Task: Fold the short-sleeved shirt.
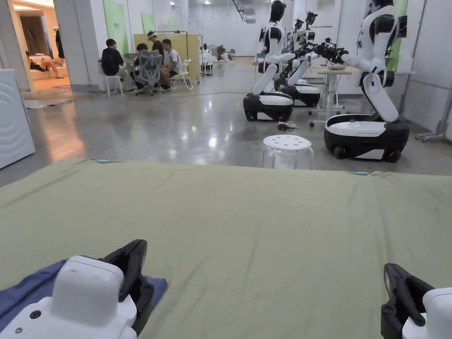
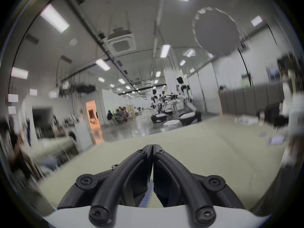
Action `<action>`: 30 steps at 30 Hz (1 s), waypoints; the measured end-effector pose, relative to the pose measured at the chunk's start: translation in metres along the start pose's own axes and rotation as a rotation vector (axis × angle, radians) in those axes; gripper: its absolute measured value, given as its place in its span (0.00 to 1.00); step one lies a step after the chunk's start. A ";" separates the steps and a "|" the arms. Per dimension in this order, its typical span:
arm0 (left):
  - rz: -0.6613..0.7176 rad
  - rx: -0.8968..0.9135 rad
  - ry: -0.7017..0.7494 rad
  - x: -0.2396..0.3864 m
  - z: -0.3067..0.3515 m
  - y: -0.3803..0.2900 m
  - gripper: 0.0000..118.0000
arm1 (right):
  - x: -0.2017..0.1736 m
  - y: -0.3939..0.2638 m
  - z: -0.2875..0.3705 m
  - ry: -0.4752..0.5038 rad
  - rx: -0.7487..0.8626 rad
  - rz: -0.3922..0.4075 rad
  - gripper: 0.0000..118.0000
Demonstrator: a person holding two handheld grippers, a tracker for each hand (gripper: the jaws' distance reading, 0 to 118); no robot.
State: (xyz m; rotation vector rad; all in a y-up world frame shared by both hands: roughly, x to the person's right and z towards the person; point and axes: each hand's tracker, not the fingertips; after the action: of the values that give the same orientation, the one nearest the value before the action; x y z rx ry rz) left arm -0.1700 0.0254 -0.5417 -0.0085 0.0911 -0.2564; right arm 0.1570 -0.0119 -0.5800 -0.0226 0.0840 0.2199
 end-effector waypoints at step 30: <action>0.234 -0.034 -0.090 -0.023 0.000 -0.028 0.02 | 0.008 -0.020 -0.006 0.011 -0.050 -0.208 0.00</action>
State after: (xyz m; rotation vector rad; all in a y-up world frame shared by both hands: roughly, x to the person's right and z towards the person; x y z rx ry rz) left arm -0.1992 0.0041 -0.5386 -0.0432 0.0066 -0.0202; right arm 0.1687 -0.0294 -0.5864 -0.0818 0.0866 0.0143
